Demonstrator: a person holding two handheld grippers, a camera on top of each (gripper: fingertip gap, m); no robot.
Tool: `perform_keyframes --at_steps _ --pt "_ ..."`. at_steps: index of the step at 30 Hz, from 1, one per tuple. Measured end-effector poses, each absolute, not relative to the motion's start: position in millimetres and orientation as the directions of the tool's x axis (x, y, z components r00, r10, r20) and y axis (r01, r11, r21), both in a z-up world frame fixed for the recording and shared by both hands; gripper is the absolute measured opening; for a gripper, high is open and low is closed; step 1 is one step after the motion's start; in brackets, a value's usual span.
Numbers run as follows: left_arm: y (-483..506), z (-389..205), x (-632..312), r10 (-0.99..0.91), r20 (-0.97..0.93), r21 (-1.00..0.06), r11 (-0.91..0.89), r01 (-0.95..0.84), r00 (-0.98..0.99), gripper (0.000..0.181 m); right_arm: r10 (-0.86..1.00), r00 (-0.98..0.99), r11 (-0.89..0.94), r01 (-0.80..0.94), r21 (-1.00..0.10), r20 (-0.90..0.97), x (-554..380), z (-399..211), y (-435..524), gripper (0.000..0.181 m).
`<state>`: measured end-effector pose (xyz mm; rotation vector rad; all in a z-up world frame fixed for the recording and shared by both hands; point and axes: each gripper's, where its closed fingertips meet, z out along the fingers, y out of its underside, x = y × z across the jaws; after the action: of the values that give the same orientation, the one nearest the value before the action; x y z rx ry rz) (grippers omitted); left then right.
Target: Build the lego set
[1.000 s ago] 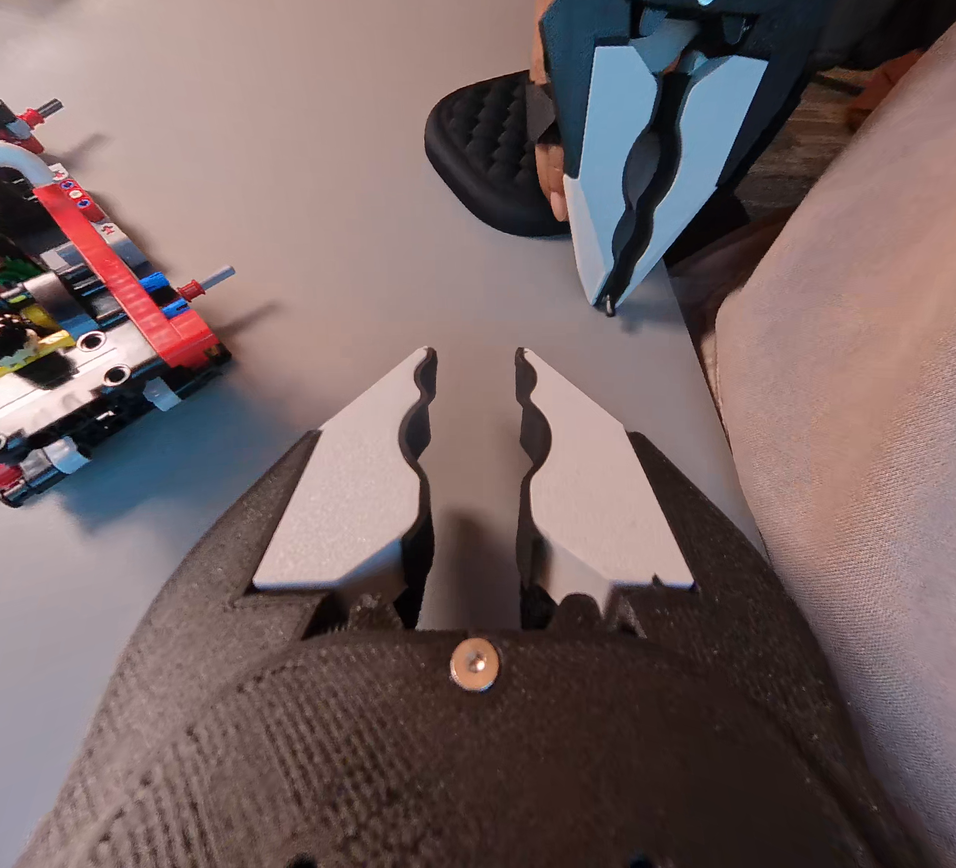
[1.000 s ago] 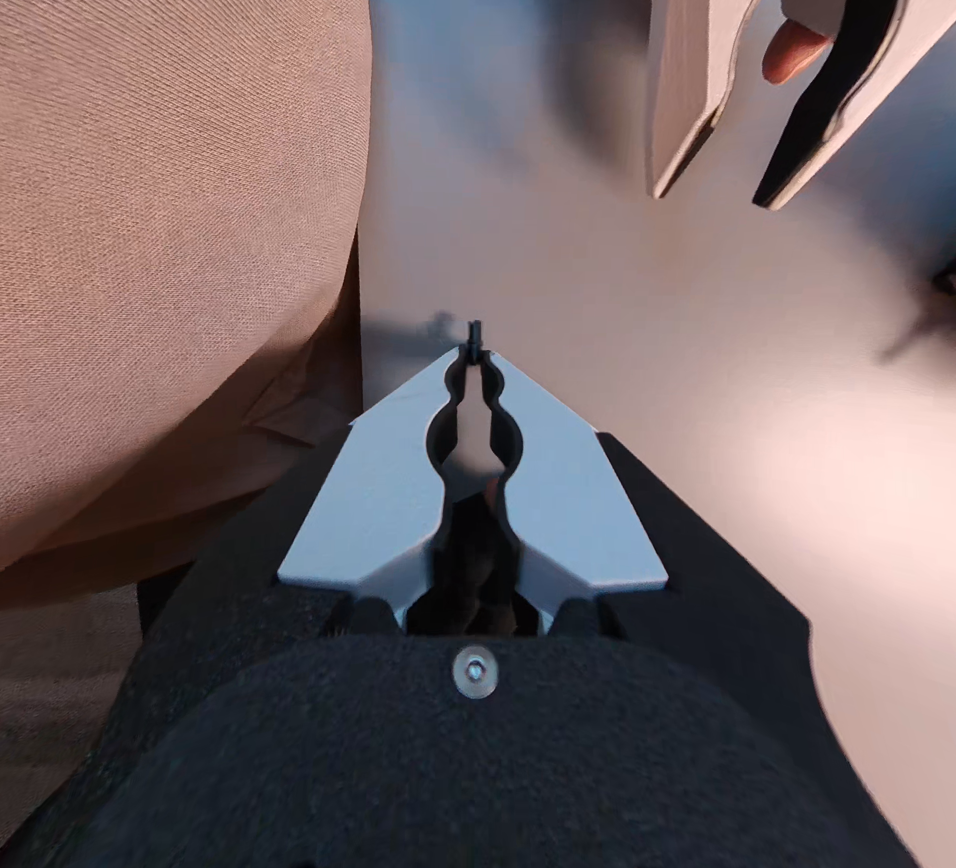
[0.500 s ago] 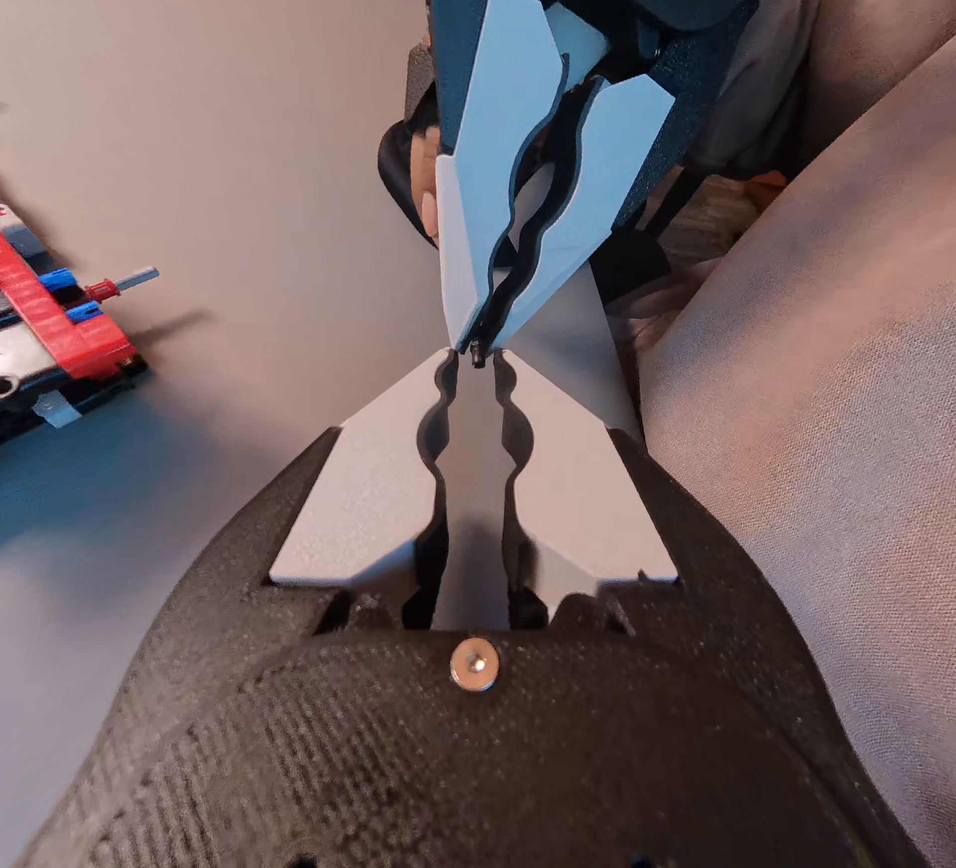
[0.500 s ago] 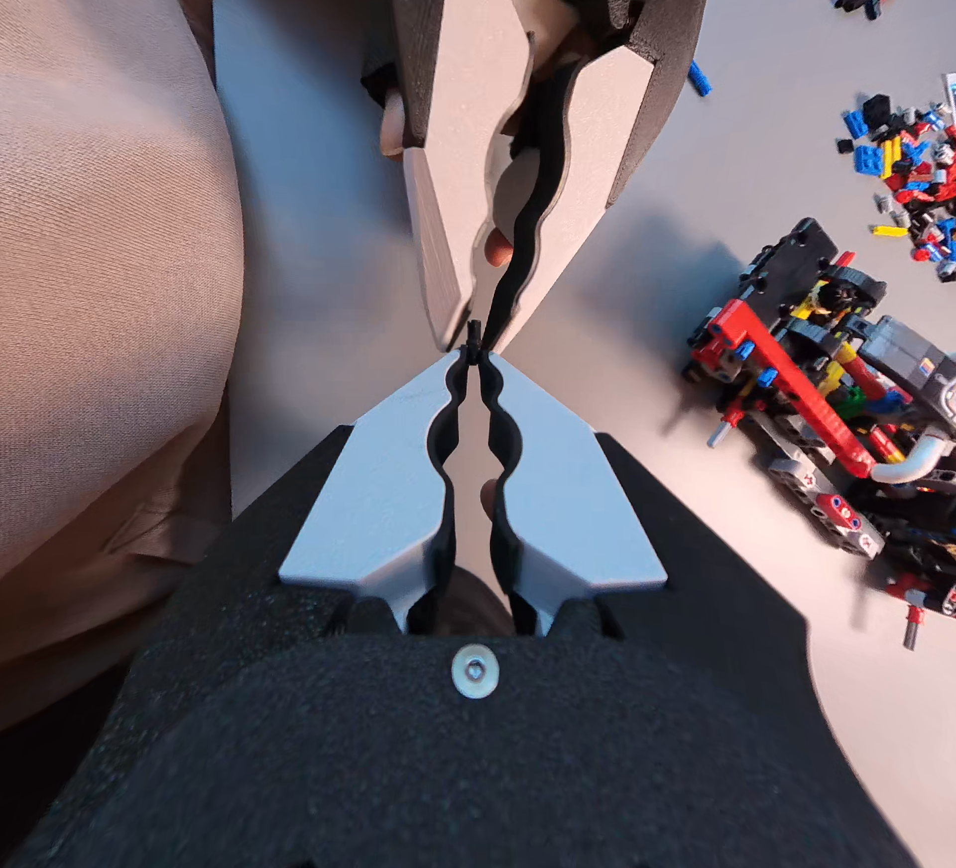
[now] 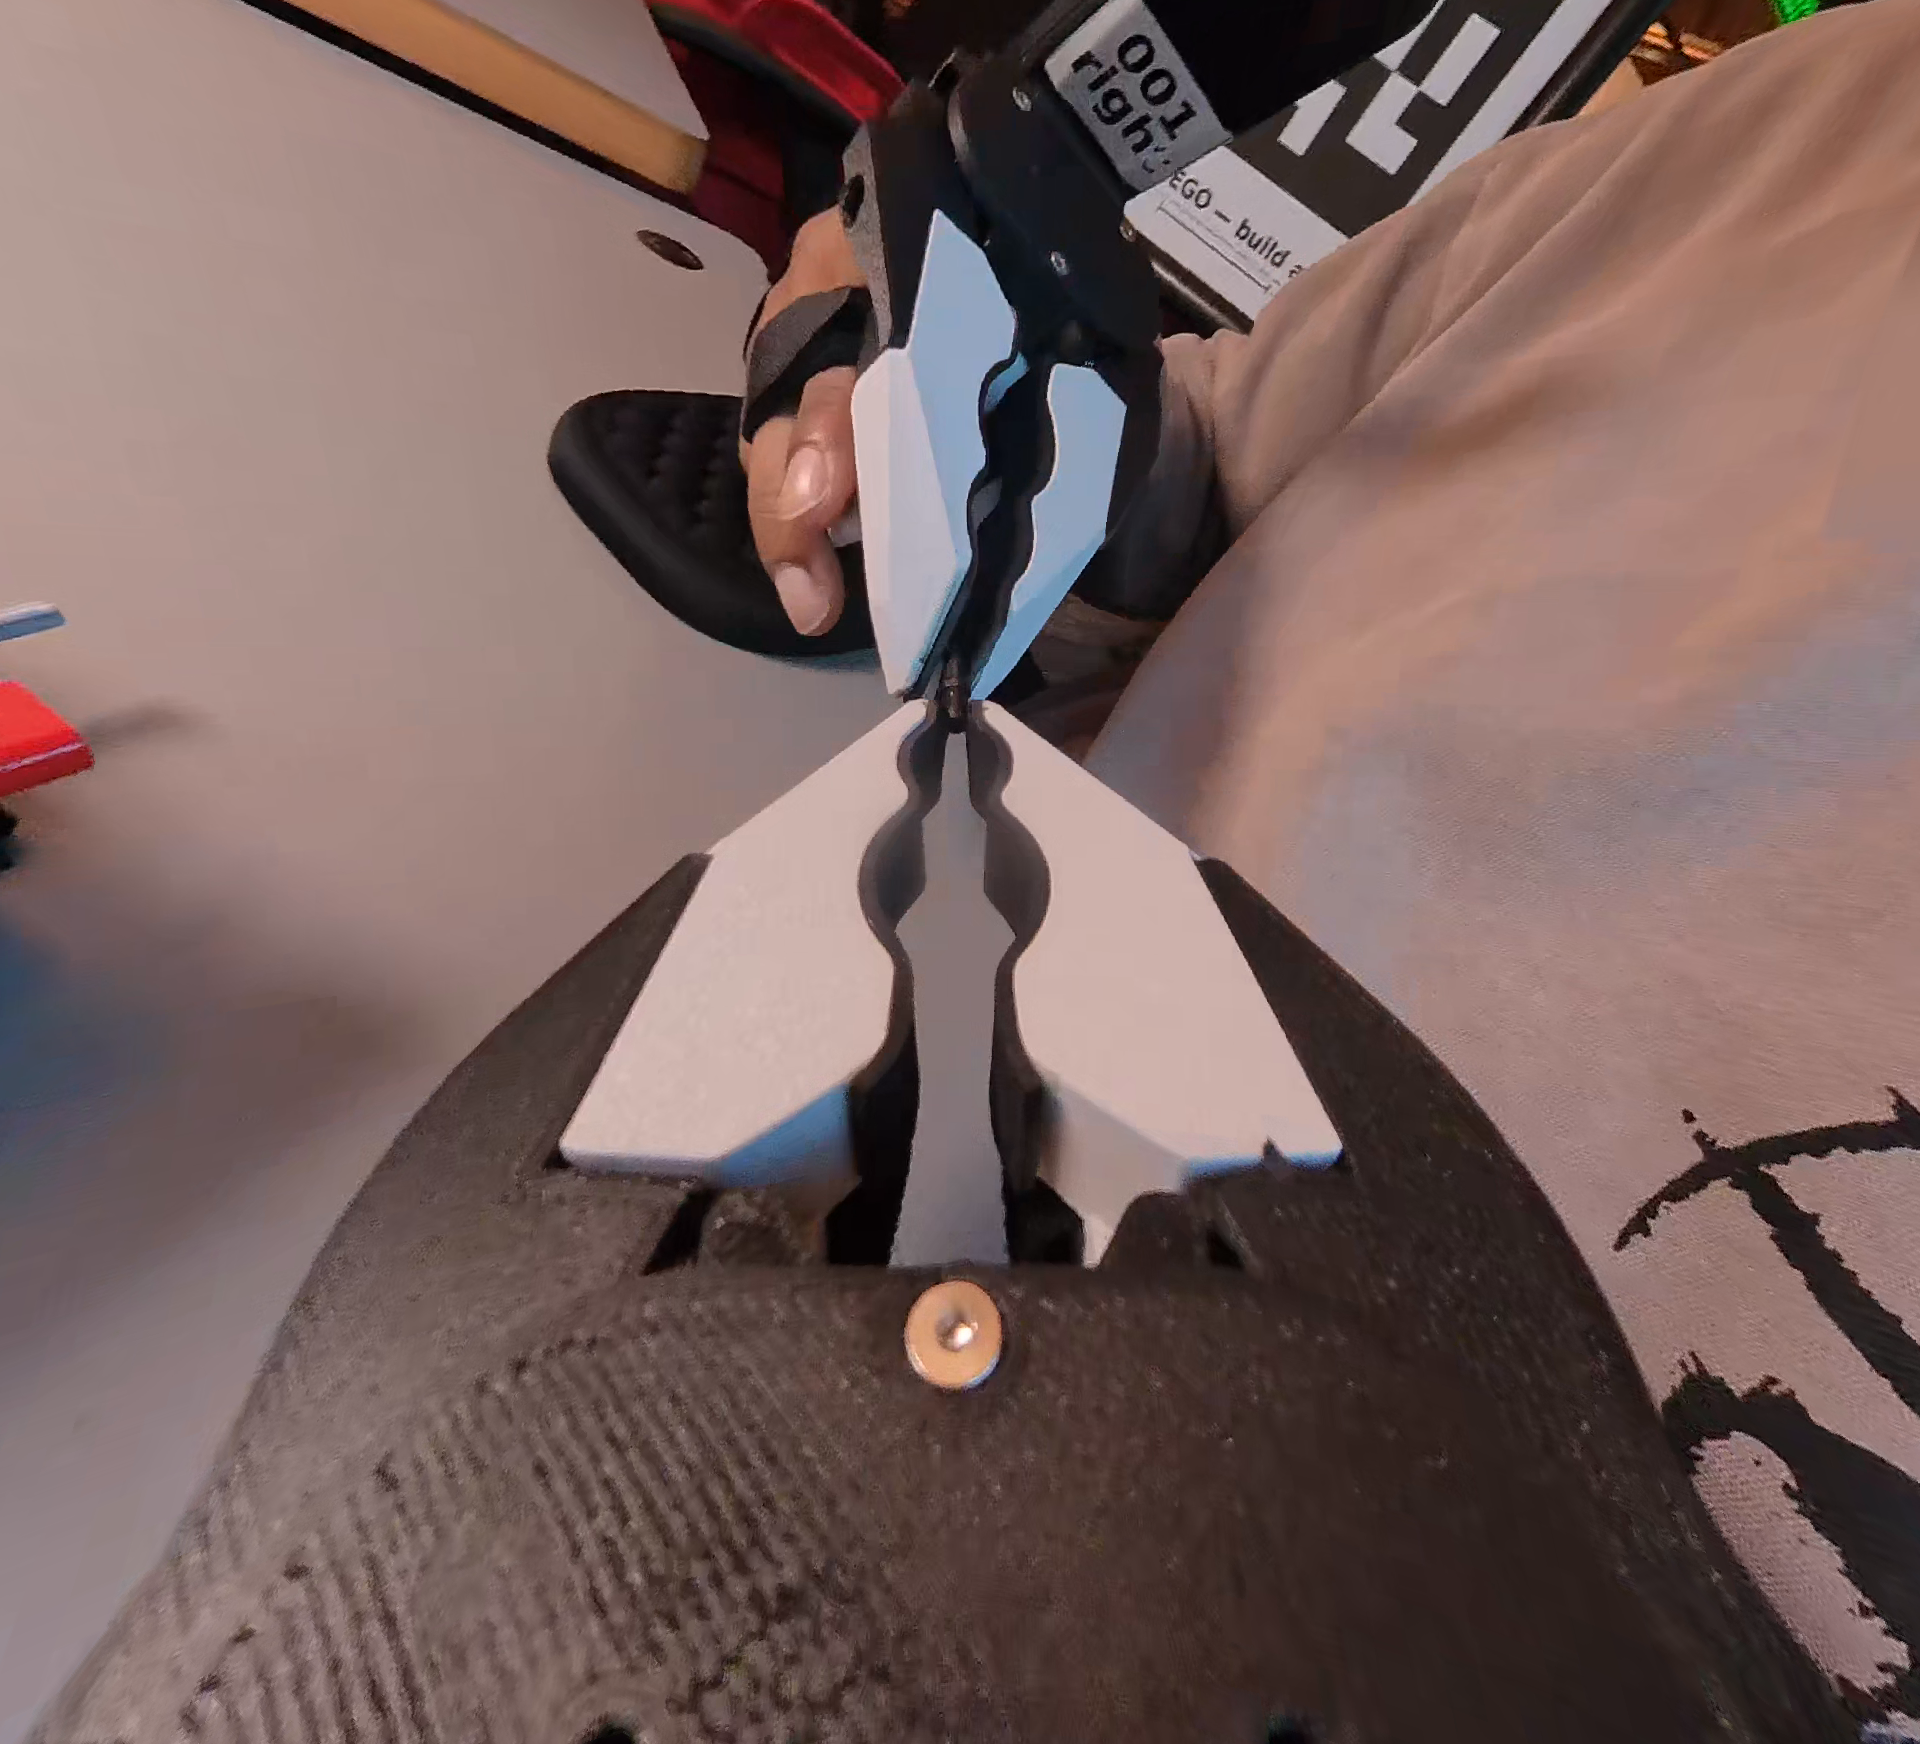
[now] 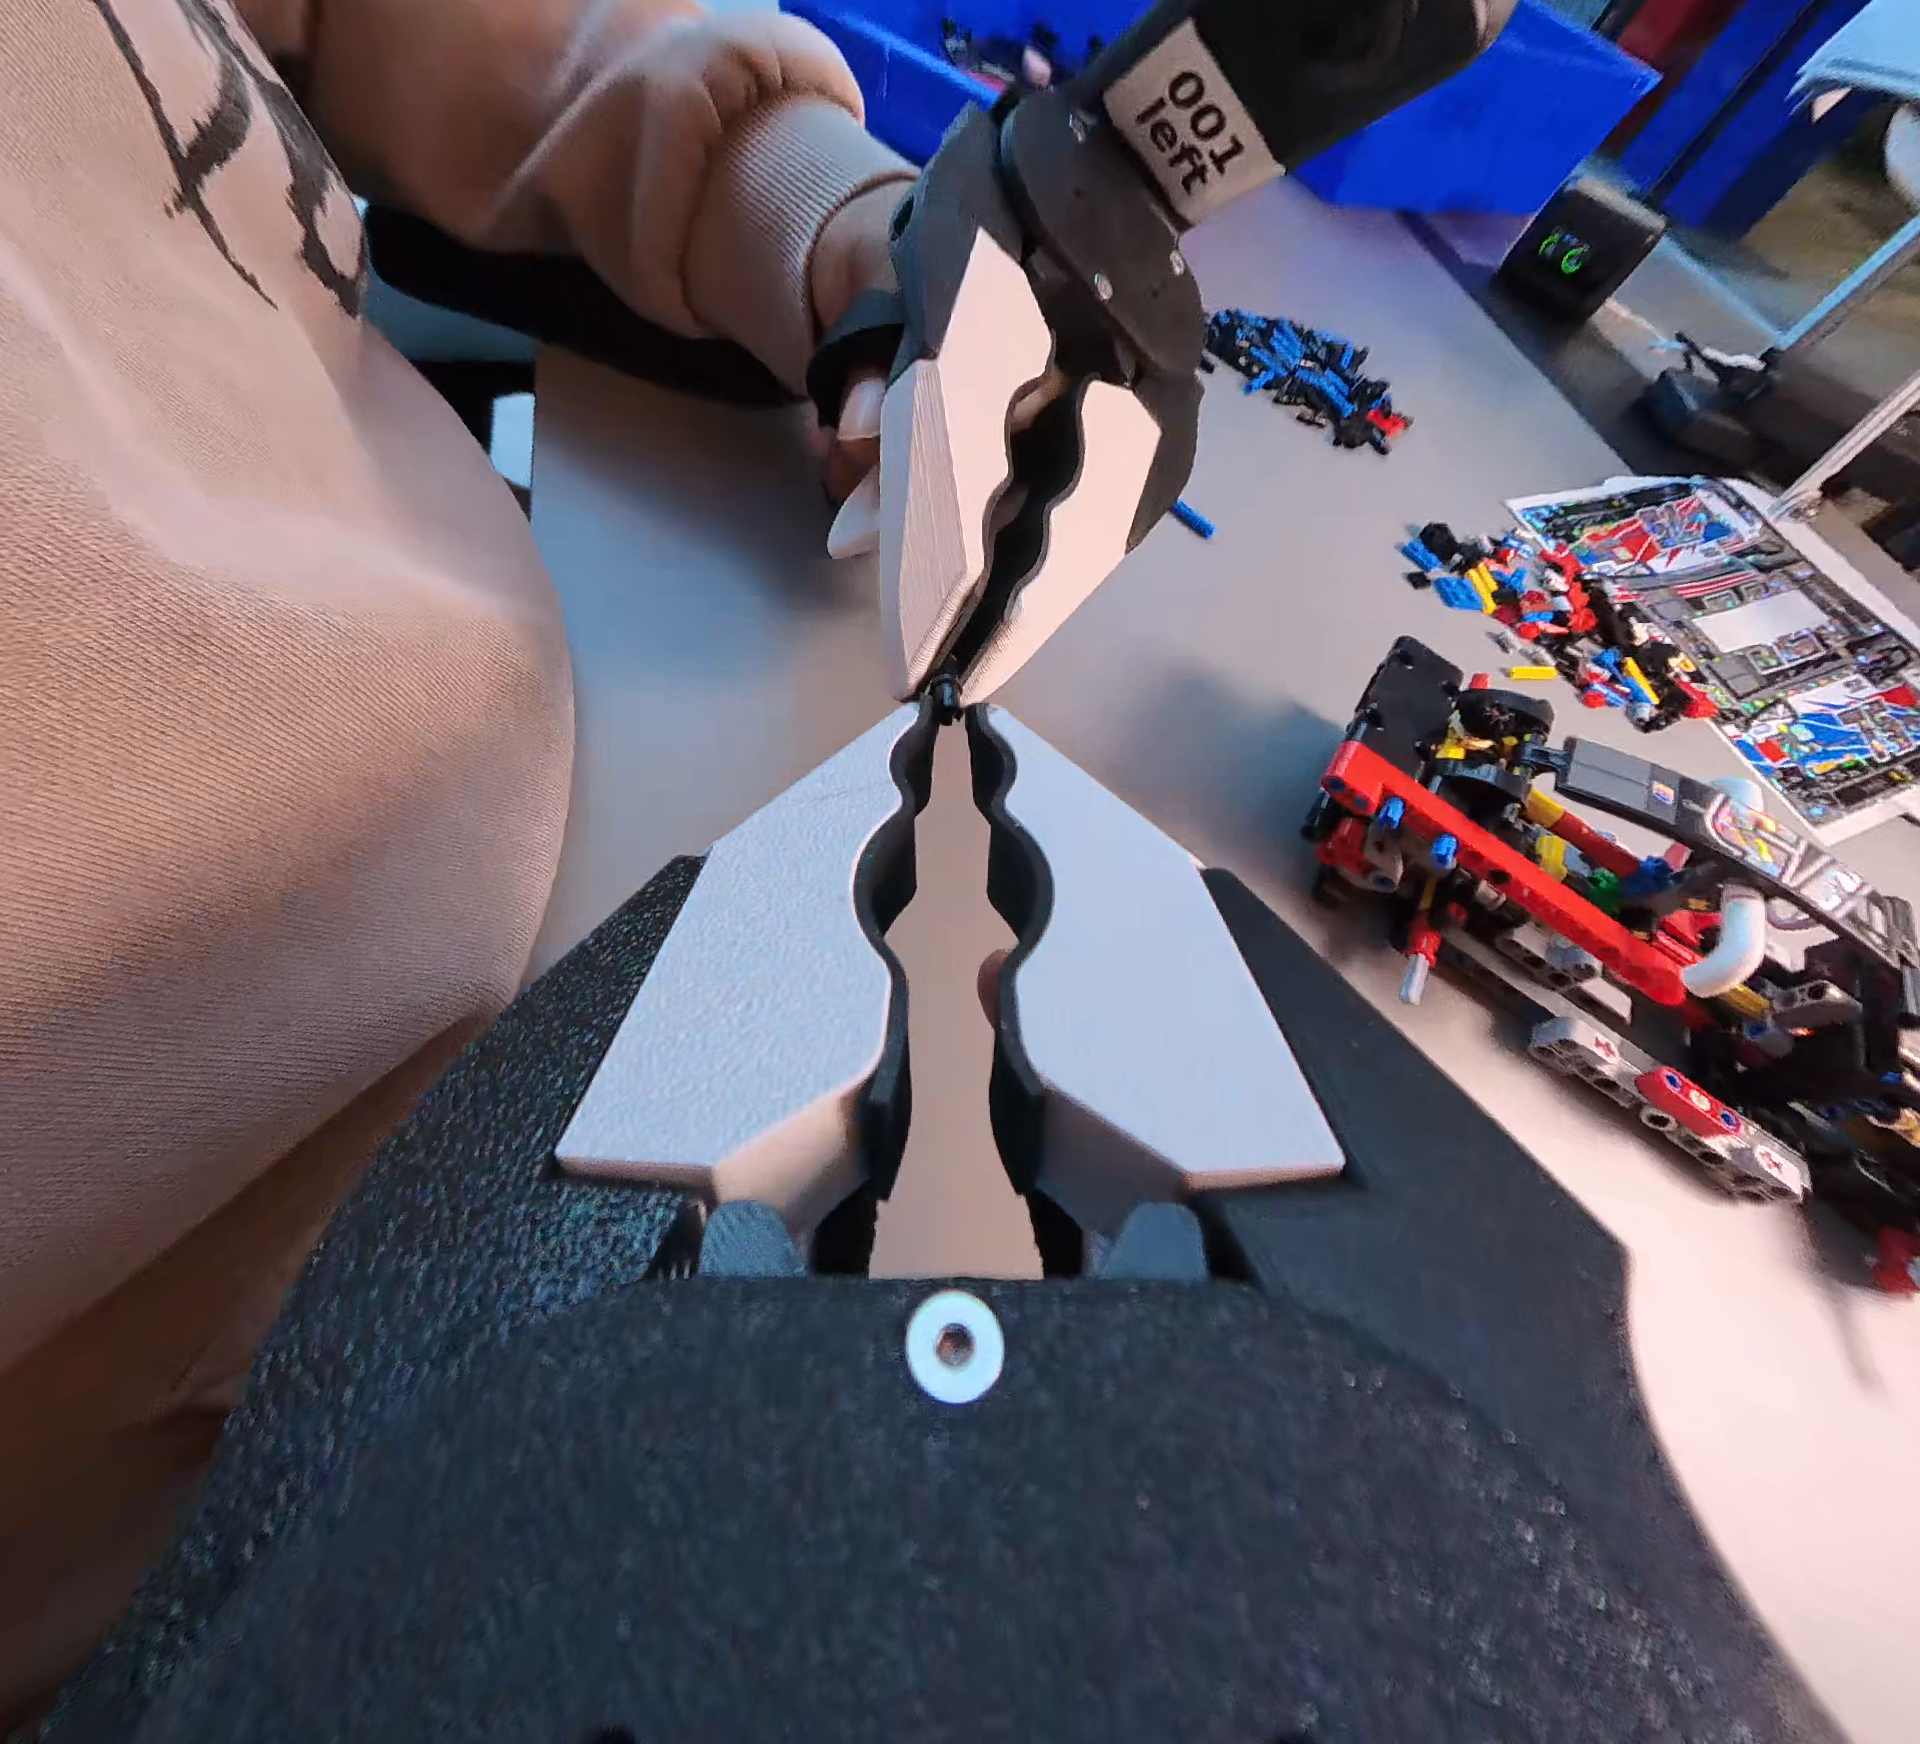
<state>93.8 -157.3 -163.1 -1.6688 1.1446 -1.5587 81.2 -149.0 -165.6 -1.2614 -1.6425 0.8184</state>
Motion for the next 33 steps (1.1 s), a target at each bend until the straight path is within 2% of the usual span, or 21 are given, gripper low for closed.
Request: perform_keyframes --at_steps 6,14,17,19,21,23,25,26,29,32,33 --pt "-164 -158 96 -0.846 0.521 -0.847 -0.496 -0.191 -0.115 0.001 0.960 -0.127 0.278 0.300 -0.913 0.250 86 -156 -159 0.007" --pt "-169 -159 98 -0.834 0.535 -0.838 -0.502 -0.213 -0.138 0.001 0.949 -0.163 0.308 0.291 -0.906 0.271 86 -155 -163 0.002" --pt "-156 -158 95 -0.847 0.527 -0.841 -0.507 -0.187 -0.075 0.002 0.975 -0.093 0.223 0.317 -0.922 0.204 84 -156 -152 0.002" --pt "-131 -153 85 -0.890 0.456 -0.877 -0.455 -0.155 0.033 0.019 0.991 0.048 0.097 0.367 -0.925 0.123 84 -161 -127 0.002" --pt "-95 -153 66 -0.938 0.267 -0.932 -0.309 -0.188 0.219 0.025 0.957 0.289 -0.087 0.379 -0.921 0.028 87 -168 -88 0.002" --pt "-57 -162 42 -0.928 -0.023 -0.933 -0.114 -0.341 0.373 0.032 0.882 0.438 -0.327 0.300 -0.896 -0.176 85 -175 -69 0.002" --pt "-26 -174 22 -0.870 -0.274 -0.854 0.024 -0.519 0.410 0.042 0.828 0.497 -0.423 0.252 -0.870 -0.258 78 -182 -61 0.002" --pt "-16 -181 18 -0.864 -0.322 -0.817 0.046 -0.575 0.388 0.049 0.811 0.532 -0.430 0.261 -0.864 -0.243 76 -189 -55 0.002" --pt "-1 -205 23 -0.911 -0.280 -0.773 0.027 -0.634 0.303 0.071 0.778 0.585 -0.459 0.275 -0.845 -0.232 72 -198 -43 0.001" --pt "12 -229 29 -0.921 -0.330 -0.690 0.085 -0.719 0.208 0.080 0.769 0.608 -0.470 0.331 -0.818 -0.196 70 -208 -32 0.001" --pt "13 -228 34 -0.927 -0.316 -0.703 0.087 -0.706 0.200 0.075 0.762 0.618 -0.474 0.330 -0.816 -0.192 69 -210 -28 0.001"
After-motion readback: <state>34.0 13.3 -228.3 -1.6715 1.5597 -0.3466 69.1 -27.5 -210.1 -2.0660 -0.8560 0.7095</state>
